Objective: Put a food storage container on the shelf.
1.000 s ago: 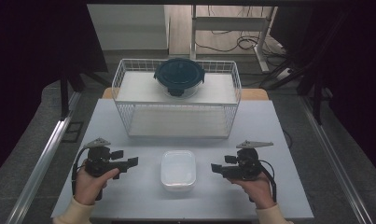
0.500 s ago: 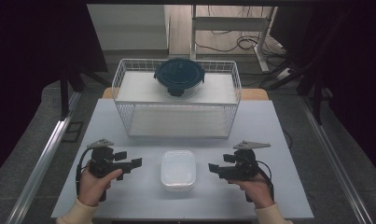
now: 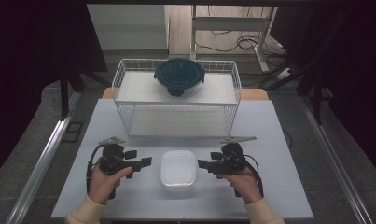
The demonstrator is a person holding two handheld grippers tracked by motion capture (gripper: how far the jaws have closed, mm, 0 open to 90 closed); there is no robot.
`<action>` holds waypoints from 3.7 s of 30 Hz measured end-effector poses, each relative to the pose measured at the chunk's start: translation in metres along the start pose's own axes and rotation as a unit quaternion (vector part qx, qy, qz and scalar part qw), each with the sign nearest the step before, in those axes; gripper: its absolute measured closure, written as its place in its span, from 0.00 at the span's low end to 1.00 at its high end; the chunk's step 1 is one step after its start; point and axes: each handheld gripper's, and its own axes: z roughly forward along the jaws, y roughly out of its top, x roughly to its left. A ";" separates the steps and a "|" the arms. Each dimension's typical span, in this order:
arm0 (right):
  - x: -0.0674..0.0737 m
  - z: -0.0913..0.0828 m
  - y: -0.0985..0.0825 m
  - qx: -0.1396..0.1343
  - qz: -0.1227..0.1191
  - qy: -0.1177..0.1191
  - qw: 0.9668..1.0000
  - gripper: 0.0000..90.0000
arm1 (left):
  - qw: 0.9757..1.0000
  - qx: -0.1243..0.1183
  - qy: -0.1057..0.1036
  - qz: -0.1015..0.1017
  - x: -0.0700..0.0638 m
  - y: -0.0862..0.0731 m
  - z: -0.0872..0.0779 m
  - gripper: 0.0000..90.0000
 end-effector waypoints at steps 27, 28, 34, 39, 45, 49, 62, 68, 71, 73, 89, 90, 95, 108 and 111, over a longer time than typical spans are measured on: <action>-0.005 0.034 -0.016 0.020 0.066 0.062 0.996 0.46 | 0.987 0.056 -0.108 -0.103 0.009 -0.016 0.050 0.37; -0.006 0.036 -0.017 0.020 0.073 0.064 0.995 0.46 | 0.987 0.058 -0.110 -0.103 0.009 -0.016 0.051 0.38; -0.010 0.041 -0.021 0.028 0.097 0.079 0.992 0.51 | 0.983 0.067 -0.126 -0.119 0.011 -0.020 0.057 0.44; -0.009 0.043 -0.021 0.032 0.102 0.084 0.991 0.55 | 0.978 0.076 -0.137 -0.136 0.014 -0.024 0.062 0.51; -0.011 0.043 -0.022 0.031 0.126 0.082 0.988 0.67 | 0.979 0.075 -0.129 -0.139 0.012 -0.025 0.062 0.59; -0.014 0.040 -0.024 0.028 0.146 0.089 0.985 0.72 | 0.981 0.064 -0.122 -0.135 0.009 -0.025 0.058 0.67; -0.011 0.023 -0.025 0.018 0.142 0.108 0.984 0.85 | 0.984 0.043 -0.133 -0.113 0.003 -0.025 0.042 0.84; -0.007 0.017 -0.023 0.011 0.121 0.103 0.987 0.88 | 0.986 0.037 -0.127 -0.102 -0.002 -0.024 0.037 0.88; -0.006 0.017 -0.022 0.009 0.117 0.104 0.988 0.88 | 0.986 0.035 -0.130 -0.098 -0.002 -0.024 0.035 0.88; -0.006 0.016 -0.022 0.006 0.115 0.106 0.988 0.88 | 0.986 0.032 -0.133 -0.096 -0.002 -0.023 0.033 0.88; 0.010 -0.006 -0.010 -0.024 0.067 0.106 0.992 0.88 | 0.988 -0.002 -0.146 -0.054 -0.020 -0.012 0.006 0.89; 0.011 -0.007 -0.009 -0.025 0.063 0.104 0.992 0.88 | 0.988 -0.002 -0.146 -0.050 -0.020 -0.011 0.005 0.89; 0.013 -0.010 -0.007 -0.030 0.057 0.103 0.993 0.88 | 0.988 -0.005 -0.147 -0.045 -0.021 -0.010 0.003 0.89; 0.017 -0.017 0.000 -0.042 0.040 0.099 0.993 0.88 | 0.989 -0.014 -0.145 -0.027 -0.027 0.000 -0.004 0.89; 0.018 -0.021 0.005 -0.046 0.034 0.098 0.994 0.88 | 0.990 -0.019 -0.142 -0.011 -0.031 0.010 -0.008 0.90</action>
